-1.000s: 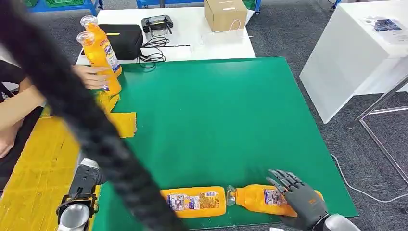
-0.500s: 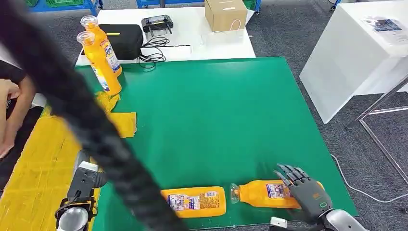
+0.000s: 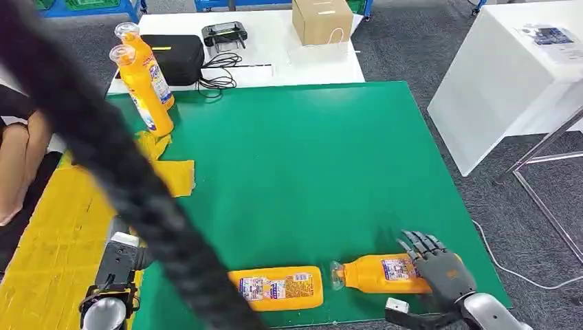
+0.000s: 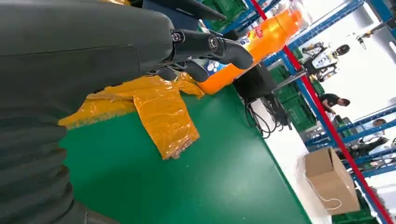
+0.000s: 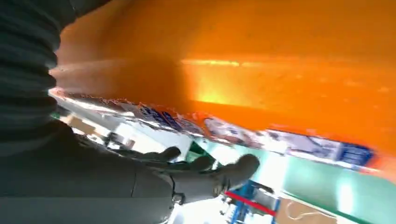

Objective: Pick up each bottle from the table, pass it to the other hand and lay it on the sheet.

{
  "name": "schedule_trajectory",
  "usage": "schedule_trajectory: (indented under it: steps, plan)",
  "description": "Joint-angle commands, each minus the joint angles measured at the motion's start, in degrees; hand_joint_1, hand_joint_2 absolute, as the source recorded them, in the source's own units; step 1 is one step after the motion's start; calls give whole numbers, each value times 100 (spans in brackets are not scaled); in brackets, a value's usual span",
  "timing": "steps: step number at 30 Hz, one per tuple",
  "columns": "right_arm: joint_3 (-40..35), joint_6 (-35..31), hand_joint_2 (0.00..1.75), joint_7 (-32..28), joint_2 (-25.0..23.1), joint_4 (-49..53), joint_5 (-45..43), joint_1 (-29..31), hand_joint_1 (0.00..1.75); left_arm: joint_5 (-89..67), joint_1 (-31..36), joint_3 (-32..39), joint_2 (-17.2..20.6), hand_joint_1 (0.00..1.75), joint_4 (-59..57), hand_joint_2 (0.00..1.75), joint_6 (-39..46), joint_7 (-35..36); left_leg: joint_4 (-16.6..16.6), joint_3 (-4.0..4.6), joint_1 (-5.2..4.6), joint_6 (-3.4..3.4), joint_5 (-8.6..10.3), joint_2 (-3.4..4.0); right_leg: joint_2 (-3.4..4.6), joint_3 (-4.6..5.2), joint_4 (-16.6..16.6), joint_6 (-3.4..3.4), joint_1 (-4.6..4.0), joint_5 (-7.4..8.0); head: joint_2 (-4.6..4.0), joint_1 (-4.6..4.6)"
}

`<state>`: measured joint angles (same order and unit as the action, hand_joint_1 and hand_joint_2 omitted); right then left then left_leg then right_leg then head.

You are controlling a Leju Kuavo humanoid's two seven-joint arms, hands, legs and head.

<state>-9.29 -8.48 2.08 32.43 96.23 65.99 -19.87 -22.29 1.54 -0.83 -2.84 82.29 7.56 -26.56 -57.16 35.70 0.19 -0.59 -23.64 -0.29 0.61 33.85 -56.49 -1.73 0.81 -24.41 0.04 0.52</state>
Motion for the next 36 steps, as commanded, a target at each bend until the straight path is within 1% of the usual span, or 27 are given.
schedule_trajectory:
  steps: [1, 2, 3, 4, 5, 6, 7, 8, 10, 12, 13, 14, 15, 18, 24, 25, 26, 27, 28, 29, 30, 31, 32, 33, 34, 35, 36]
  plan:
    - [126, 315, 175, 161, -354, -750, 131, 280, 143, 49, 41, 137, -90, 0, -67, 175, -29, 44, 5, -18, 7, 2, -5, 1, -3, -22, 12, 4, -8, -2, 0, 2]
    - [120, 381, 175, 182, -330, -772, 133, 277, 159, 51, 47, 137, -86, 0, -78, 175, -30, 44, 3, -31, 12, 4, -11, 1, -7, -38, 16, 7, -14, -6, 0, 0]
    - [115, 398, 175, 196, -302, -798, 136, 268, 168, 57, 59, 133, -88, 0, -110, 175, -35, 43, 5, -18, 5, 2, -3, -3, -8, -23, 11, 4, -6, -3, 0, 0]
    - [111, 418, 175, 218, -293, -823, 128, 264, 171, 134, 67, 130, -92, 0, -135, 175, -101, 31, 4, -29, 10, 3, -8, -4, -11, -37, 15, 6, -11, -6, 0, 2]
    - [114, 413, 175, 232, -294, -827, 127, 262, 161, 151, 66, 126, -92, 0, -136, 175, -117, 26, 5, -19, 5, 1, -4, -4, -9, -26, 11, 3, -6, -3, 0, 2]
    - [133, 402, 175, 269, -313, -814, 135, 251, 154, 150, 59, 123, -94, 0, -128, 175, -116, 28, 5, -33, 8, 2, -10, -5, -12, -44, 16, 5, -10, -8, 0, 0]
    - [141, 399, 175, 298, -321, -804, 154, 245, 154, 152, 53, 120, -95, 0, -113, 175, -117, 25, 4, -21, 9, 2, -5, -2, -8, -30, 14, 5, -10, -3, 0, 2]
    - [151, 368, 175, 342, -344, -763, 207, 256, 143, 188, 36, 113, -93, 0, -62, 175, -153, 3, 4, -32, 11, 2, -10, -1, -9, -43, 17, 6, -12, -6, 0, 2]
    - [137, 346, 175, 335, -346, -724, 236, 291, 138, 210, 35, 105, -93, 0, -9, 175, -184, 0, 3, -28, 9, 2, -9, -1, -9, -38, 14, 6, -11, -7, 0, 2]
    - [140, 289, 175, 298, -399, -704, 289, 346, 141, 236, 24, 111, -98, 0, 36, 175, -216, 1, 3, -26, 8, 2, -8, -3, -10, -37, 13, 6, -10, -7, 0, 2]
    - [143, 183, 175, 251, -472, -684, 358, 402, 154, 245, 22, 112, -103, 0, 56, 175, -237, 2, 3, -17, 6, 2, -4, 0, -4, -26, 10, 4, -7, -2, 0, 2]
    - [199, 41, 175, 170, -587, -697, 396, 451, 159, 253, 10, 111, -111, 0, 85, 175, -262, 4, -1, -46, 15, 4, -20, 2, -9, -61, 17, 10, -18, -14, 0, 2]
    - [231, -88, 175, 137, -687, -692, 492, 511, 159, 262, 2, 107, -115, 0, 117, 175, -289, 4, 4, -18, 6, 2, -4, 3, -2, -25, 11, 5, -7, -1, 0, 0]
    - [202, -89, 175, 138, -723, -682, 522, 571, 159, 263, -3, 102, -122, 0, 136, 175, -291, 5, 4, -31, 11, 4, -10, 9, 1, -40, 15, 8, -13, -3, 0, 2]
    - [216, -98, 175, 135, -717, -694, 512, 547, 159, 263, -8, 105, -118, 0, 133, 175, -291, 5, 5, -23, 8, 3, -6, 0, -6, -31, 13, 5, -9, -4, 0, 0]
    - [293, -224, 175, 95, -798, -699, 585, 560, 150, 269, -7, 103, -121, 0, 137, 175, -312, 9, 4, -33, 9, 3, -12, 3, -5, -41, 13, 7, -10, -9, 0, 0]
    - [374, -499, 175, 30, -959, -695, 651, 616, 129, 292, -23, 91, -123, 0, 172, 175, -361, 9, 2, -30, 9, 2, -12, 4, -3, -38, 12, 6, -11, -7, 0, 2]
    - [452, -637, 175, -17, -1115, -703, 699, 701, 138, 343, -41, 79, -123, 0, 216, 175, -440, 21, 0, -41, 13, 3, -19, 5, -5, -53, 15, 8, -15, -12, 0, 2]
    - [579, -904, 175, -54, -1350, -687, 811, 830, 141, 451, -63, 64, -120, 0, 270, 175, -569, 32, 4, -24, 8, 3, -8, 10, 4, -29, 12, 5, -10, -2, 0, 0]
    - [679, -1121, 175, -76, -1553, -684, 840, 941, 154, 551, -82, 43, -112, 0, 313, 175, -680, 33, 3, -35, 12, 4, -14, 13, 5, -43, 15, 7, -14, -6, 0, 2]
    - [733, -1273, 175, -78, -1728, -679, 858, 1066, 161, 690, -95, 24, -103, 0, 356, 175, -818, 28, 4, -21, 10, 4, -9, 17, 11, -27, 13, 6, -11, 0, 0, 0]
    - [816, -1602, 175, -132, -1908, -660, 722, 1160, 161, 890, -108, -8, -89, 0, 389, 175, -1017, 17, 5, -10, 8, 4, -3, 16, 12, -14, 10, 5, -9, 4, 0, 2]
    - [891, -1907, 175, -320, -2123, -644, 329, 1258, 164, 1051, -120, -54, -56, 0, 422, 175, -1188, 12, 6, -22, 11, 6, -8, 25, 18, -25, 14, 8, -13, 3, 0, 0]
    - [954, -2016, 175, -495, -2283, -597, -11, 1320, 166, 1122, -135, -110, -26, 0, 453, 175, -1278, 5, 5, -15, 7, 5, -4, 19, 15, -15, 9, 7, -8, 3, 0, 0]
    - [1051, -2113, 175, -943, -2537, -433, -1004, 1355, 166, 1144, -146, -214, 15, 0, 483, 175, -1308, 3, 4, -24, 14, 7, -8, 22, 15, -25, 13, 10, -16, 1, 0, 2]
    - [1102, -2180, 175, -1107, -2666, -327, -1297, 1357, 175, 1142, -138, -291, 42, 0, 494, 175, -1330, 7, 5, -15, 8, 6, -3, 15, 10, -14, 8, 8, -10, 2, 0, 0]
    - [1181, -2351, 175, -1240, -2859, -209, -1483, 1359, 171, 1222, -107, -400, 80, 0, 479, 175, -1437, 44, 5, -23, 11, 8, -7, 19, 10, -22, 8, 11, -12, -2, 0, 0]
